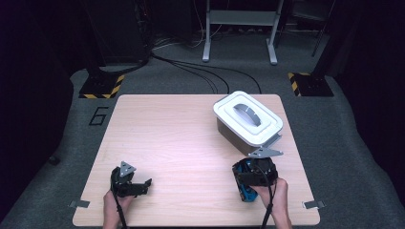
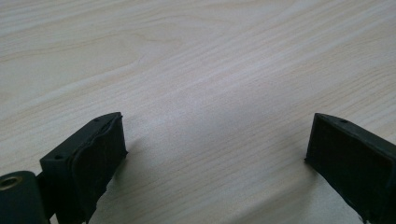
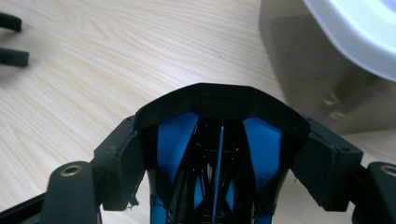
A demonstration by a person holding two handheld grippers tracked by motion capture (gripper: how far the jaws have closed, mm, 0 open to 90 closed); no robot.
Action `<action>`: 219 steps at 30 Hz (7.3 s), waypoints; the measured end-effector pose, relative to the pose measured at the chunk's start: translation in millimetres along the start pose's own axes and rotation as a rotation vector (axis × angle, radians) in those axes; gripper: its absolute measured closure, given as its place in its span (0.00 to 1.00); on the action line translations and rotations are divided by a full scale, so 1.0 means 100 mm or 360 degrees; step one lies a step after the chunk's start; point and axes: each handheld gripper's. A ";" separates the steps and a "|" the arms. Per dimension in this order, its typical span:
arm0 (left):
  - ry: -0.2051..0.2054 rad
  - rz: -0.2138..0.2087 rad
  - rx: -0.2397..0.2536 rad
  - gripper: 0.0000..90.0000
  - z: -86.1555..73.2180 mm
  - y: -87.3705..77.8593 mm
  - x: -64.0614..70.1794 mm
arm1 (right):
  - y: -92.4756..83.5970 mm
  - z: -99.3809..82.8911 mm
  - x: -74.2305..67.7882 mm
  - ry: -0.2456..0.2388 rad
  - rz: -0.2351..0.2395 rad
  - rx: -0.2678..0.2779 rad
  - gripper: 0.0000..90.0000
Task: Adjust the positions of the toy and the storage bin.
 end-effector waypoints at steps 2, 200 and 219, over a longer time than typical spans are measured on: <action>0.0000 0.0000 0.0000 0.05 0.00 0.00 0.00 | -0.07 -0.01 0.06 -0.0039 -0.0032 -0.0033 0.27; -0.0003 0.0003 -0.0001 0.04 0.03 0.04 0.00 | 0.89 1.59 -0.02 -0.0306 -0.0200 -0.0189 0.75; -0.0004 0.0000 -0.0001 0.04 0.03 0.04 0.00 | 0.98 1.59 -0.32 -0.0312 -0.0095 -0.0193 0.75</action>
Point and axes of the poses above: each handheld gripper's, and its own axes: y roughly forward along the jaws, z roughly out of its top, x roughly to its right, and after that the axes turned 10 degrees about y, right-handed
